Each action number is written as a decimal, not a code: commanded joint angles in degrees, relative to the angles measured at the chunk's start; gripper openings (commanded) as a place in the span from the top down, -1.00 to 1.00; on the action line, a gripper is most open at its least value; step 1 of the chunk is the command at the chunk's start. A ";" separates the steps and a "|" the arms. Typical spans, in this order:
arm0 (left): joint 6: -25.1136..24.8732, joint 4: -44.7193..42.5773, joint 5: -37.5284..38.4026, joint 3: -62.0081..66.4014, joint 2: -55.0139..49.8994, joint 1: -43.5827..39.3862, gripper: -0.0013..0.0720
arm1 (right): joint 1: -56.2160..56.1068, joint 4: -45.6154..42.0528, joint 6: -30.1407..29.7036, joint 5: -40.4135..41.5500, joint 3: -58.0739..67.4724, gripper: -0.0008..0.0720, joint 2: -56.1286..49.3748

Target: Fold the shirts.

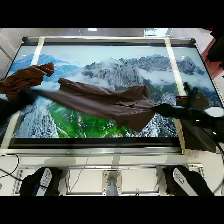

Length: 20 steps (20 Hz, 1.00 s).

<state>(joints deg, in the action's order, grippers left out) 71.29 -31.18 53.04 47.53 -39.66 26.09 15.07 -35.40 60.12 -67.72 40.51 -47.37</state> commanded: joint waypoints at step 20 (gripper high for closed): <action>5.81 -22.73 6.45 31.34 -20.87 -6.60 0.94 | -4.79 -11.52 8.57 14.21 40.96 0.90 -19.56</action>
<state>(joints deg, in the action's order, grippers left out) 76.75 -51.09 62.28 82.04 -52.31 22.87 12.88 -50.74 71.92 -55.35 81.10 -54.15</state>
